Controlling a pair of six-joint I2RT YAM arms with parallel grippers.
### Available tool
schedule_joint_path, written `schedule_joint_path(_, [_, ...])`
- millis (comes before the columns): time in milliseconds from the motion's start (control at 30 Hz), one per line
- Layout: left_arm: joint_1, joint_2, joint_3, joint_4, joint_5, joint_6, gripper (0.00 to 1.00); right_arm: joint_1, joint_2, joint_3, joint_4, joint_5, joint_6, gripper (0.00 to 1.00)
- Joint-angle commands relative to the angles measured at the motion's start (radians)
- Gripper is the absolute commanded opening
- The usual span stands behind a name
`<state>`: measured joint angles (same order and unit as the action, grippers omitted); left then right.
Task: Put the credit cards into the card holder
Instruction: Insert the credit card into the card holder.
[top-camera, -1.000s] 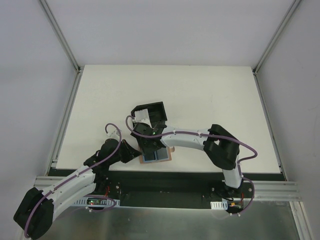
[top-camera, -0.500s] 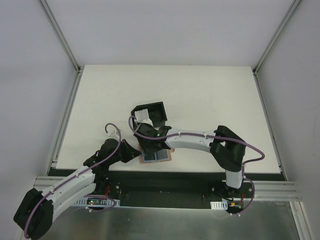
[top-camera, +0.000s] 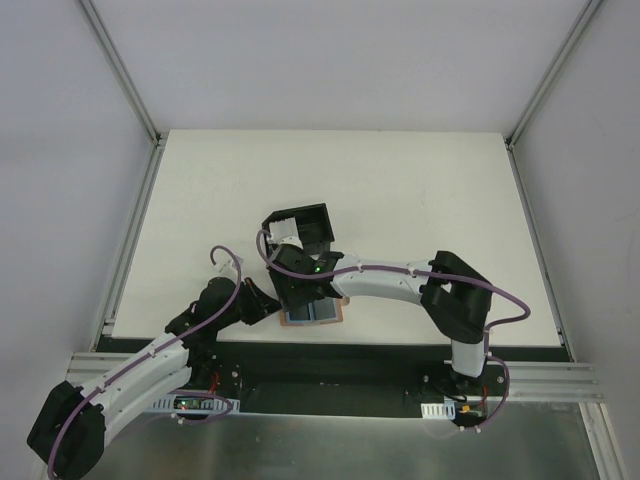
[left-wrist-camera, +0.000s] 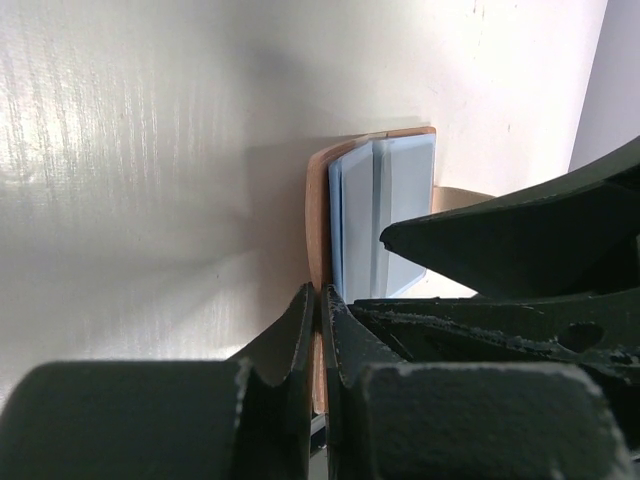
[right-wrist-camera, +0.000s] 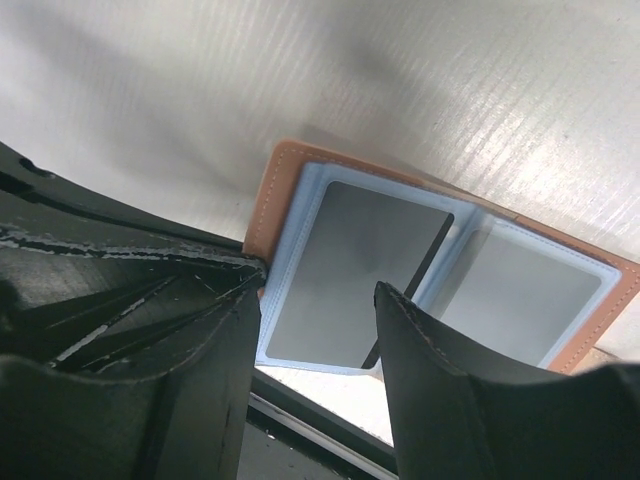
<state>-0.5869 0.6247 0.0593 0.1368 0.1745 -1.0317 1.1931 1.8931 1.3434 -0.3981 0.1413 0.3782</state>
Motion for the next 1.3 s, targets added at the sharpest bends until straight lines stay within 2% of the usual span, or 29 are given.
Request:
schedule_joint_path(0, [0.009,-0.022,0.031,0.026,0.025,0.013,0.00,-0.003,0.015,0.033,-0.047,0.018,0.004,0.52])
schedule_joint_path(267, [0.009,-0.017,0.031,0.024,0.028,0.010,0.00,-0.006,0.029,0.031,-0.077,0.027,0.007,0.51])
schedule_joint_path(767, [0.009,-0.008,0.030,0.018,0.022,0.010,0.00,-0.003,-0.009,0.054,-0.191,0.150,-0.005,0.49])
schedule_joint_path(1267, [0.009,0.000,0.014,-0.003,-0.004,-0.002,0.00,-0.004,-0.132,-0.012,-0.202,0.205,0.005,0.48])
